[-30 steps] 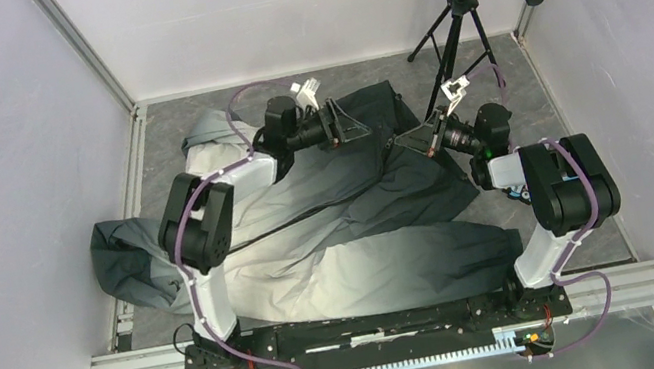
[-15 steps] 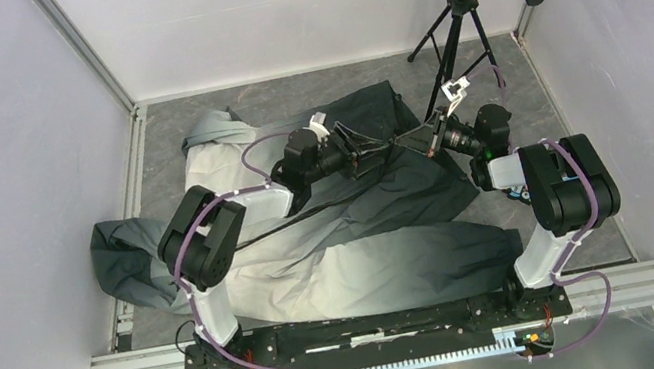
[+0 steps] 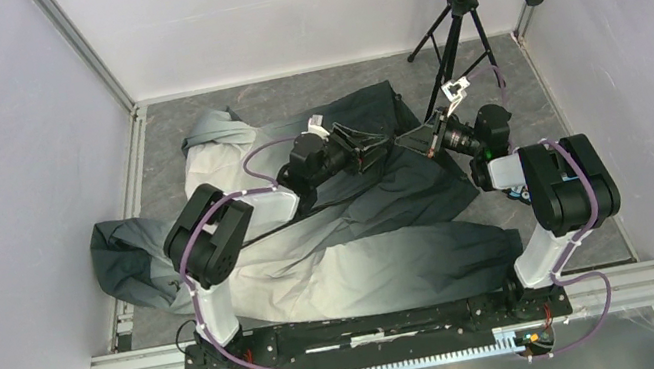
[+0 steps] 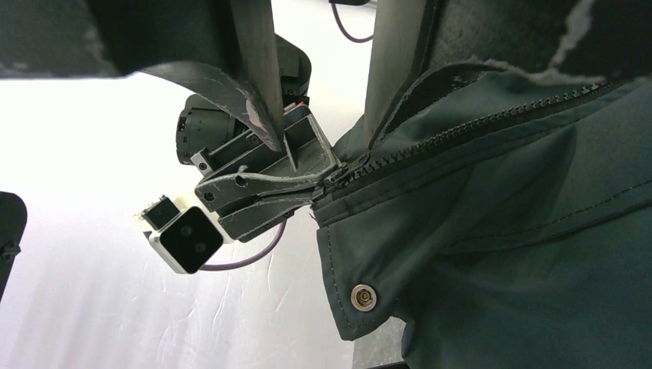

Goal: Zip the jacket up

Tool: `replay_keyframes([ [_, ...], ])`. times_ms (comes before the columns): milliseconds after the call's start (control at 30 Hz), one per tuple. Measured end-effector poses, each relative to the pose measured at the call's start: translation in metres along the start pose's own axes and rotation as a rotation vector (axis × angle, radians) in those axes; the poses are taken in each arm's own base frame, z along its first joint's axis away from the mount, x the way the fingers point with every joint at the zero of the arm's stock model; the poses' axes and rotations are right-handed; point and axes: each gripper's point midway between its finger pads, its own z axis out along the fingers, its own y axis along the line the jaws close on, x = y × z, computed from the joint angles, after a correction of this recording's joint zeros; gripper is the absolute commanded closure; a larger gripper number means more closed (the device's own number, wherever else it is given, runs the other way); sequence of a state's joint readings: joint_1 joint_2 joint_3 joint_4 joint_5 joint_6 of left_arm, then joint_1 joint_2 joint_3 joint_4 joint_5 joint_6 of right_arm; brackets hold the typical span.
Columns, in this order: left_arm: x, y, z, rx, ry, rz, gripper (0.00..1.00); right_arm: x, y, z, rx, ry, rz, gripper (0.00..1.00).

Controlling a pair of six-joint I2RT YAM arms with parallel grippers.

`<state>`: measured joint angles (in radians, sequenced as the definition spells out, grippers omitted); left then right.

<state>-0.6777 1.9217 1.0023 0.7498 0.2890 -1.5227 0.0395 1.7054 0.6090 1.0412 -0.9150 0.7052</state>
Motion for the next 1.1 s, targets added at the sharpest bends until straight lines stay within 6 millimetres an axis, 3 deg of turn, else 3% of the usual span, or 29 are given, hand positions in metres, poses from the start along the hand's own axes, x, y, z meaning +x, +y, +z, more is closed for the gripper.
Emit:
replay_keyframes([
  [200, 0.001, 0.002, 0.003, -0.004, -0.014, 0.000, 0.56, 0.000, 0.000, 0.000, 0.000, 0.000, 0.004, 1.00],
  [433, 0.004, 0.016, 0.009, -0.036, -0.019, -0.007, 0.53, 0.000, 0.001, 0.000, -0.001, -0.002, 0.003, 1.00],
  [1100, 0.002, 0.010, 0.017, -0.029, -0.026, -0.004, 0.72, -0.001, 0.001, 0.000, -0.005, -0.006, -0.001, 1.00],
])
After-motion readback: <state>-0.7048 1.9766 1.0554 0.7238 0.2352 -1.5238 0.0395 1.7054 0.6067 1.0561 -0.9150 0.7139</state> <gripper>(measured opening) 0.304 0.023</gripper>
